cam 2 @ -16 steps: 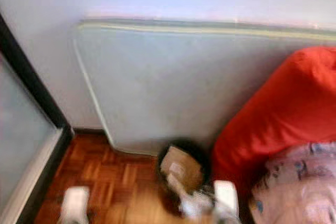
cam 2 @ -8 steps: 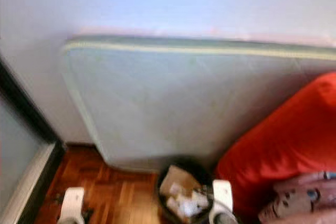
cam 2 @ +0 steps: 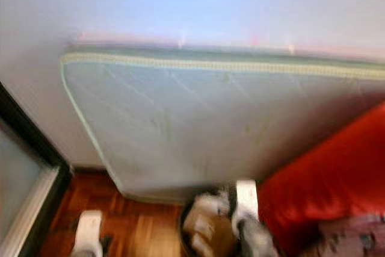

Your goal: Clean up the room

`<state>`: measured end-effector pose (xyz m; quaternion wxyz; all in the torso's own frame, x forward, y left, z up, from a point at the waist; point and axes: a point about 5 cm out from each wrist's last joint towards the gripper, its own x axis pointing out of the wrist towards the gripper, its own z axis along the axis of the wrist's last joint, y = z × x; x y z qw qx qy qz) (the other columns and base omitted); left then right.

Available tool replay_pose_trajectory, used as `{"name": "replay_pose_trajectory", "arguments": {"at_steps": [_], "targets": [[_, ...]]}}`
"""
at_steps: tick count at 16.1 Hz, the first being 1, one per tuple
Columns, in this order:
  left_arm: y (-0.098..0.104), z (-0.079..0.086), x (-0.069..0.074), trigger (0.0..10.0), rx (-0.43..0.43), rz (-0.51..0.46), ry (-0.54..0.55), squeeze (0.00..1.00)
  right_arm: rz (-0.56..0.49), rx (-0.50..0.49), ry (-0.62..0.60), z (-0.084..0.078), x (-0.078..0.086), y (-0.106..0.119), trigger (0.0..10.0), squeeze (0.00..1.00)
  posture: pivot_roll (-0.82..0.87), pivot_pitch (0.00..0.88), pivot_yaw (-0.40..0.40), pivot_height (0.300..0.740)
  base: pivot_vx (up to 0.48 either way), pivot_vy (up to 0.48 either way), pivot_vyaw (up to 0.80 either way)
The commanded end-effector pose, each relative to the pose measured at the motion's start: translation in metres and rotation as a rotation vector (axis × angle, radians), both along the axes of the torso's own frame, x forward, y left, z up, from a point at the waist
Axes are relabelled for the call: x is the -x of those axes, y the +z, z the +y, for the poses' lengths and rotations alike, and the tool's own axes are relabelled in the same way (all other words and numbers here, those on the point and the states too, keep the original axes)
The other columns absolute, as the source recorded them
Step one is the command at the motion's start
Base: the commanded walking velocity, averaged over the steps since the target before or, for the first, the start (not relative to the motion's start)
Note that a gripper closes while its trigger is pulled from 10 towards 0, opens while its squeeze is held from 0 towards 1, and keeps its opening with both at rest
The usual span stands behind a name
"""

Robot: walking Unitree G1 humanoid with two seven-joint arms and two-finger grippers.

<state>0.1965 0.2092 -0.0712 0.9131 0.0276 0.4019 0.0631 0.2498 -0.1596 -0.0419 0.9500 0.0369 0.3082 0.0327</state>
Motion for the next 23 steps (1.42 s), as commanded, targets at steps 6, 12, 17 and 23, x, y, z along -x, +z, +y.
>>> {"name": "replay_pose_trajectory", "arguments": {"at_steps": [6, 12, 17, 23], "targets": [[-0.002, 0.0, 0.005, 10.0, 0.01, 0.005, 0.007, 0.0, -0.083, 0.003, 0.003, 0.003, -0.022, 0.018, 10.0, 0.0, -0.07, 0.079, -0.062, 0.74, 0.0, 0.0, 0.0], [-0.004, -0.001, 0.007, 10.0, 0.012, 0.011, 0.0, 0.0, -0.006, 0.053, 0.012, 0.001, -0.01, 0.006, 10.0, 0.0, -0.07, 0.088, -0.06, 0.74, 0.0, 0.0, 0.0], [-0.004, -0.001, 0.008, 10.0, 0.011, 0.013, -0.003, 0.0, -0.003, 0.059, 0.023, 0.002, -0.01, 0.006, 10.0, 0.0, -0.07, 0.088, -0.061, 0.71, 0.0, 0.0, 0.0], [-0.004, -0.001, 0.008, 10.0, 0.009, 0.015, -0.009, 0.0, -0.023, 0.043, 0.053, 0.007, -0.011, 0.008, 10.0, 0.0, -0.07, 0.086, -0.062, 0.69, 0.0, 0.0, 0.0]]}}
